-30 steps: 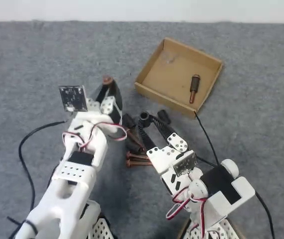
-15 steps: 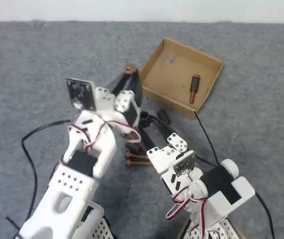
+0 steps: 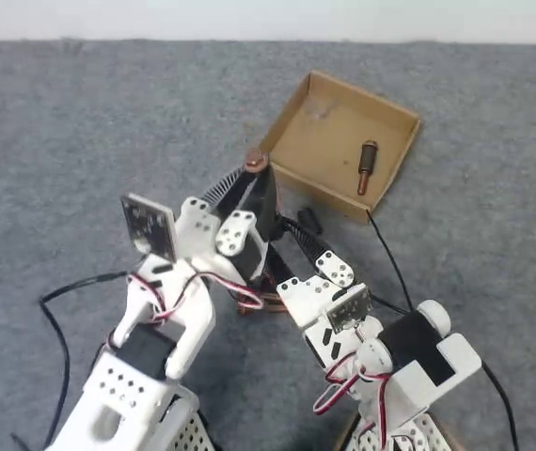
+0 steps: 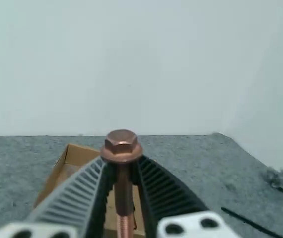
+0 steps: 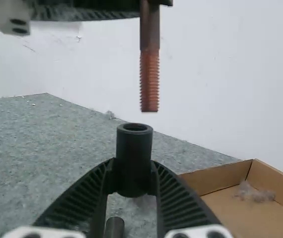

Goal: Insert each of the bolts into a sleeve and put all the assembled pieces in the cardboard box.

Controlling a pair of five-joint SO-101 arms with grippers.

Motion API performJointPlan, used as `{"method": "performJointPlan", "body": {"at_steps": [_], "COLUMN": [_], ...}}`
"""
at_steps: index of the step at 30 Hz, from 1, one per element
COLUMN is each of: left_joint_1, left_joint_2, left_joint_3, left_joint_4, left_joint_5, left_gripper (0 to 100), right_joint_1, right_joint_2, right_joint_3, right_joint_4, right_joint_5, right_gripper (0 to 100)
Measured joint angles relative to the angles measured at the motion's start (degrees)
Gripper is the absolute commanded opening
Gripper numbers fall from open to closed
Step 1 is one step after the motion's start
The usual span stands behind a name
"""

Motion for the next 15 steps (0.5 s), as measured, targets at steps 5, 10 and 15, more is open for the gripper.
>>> {"method": "performJointPlan", "body": {"at_steps": [5, 10, 15], "left_joint_1": [0.00, 0.00, 0.18], "left_joint_2": [-3.43, -3.69, -3.78], "left_joint_3": [3.52, 4.57, 5.36], "left_joint_4": [0.09, 0.09, 0.09], "left_joint_5": [-0.18, -0.18, -2.29], "left_gripper": [1, 1, 1], "right_joint_1": [0.26, 0.53, 0.53], "right_joint_2": [0.00, 0.00, 0.00], "right_joint_3": [0.00, 0.00, 0.00], "right_joint_4": [0.00, 0.00, 0.00], "right_joint_5": [0.00, 0.00, 0.00], "right_gripper": [0.6, 0.6, 0.6]}}
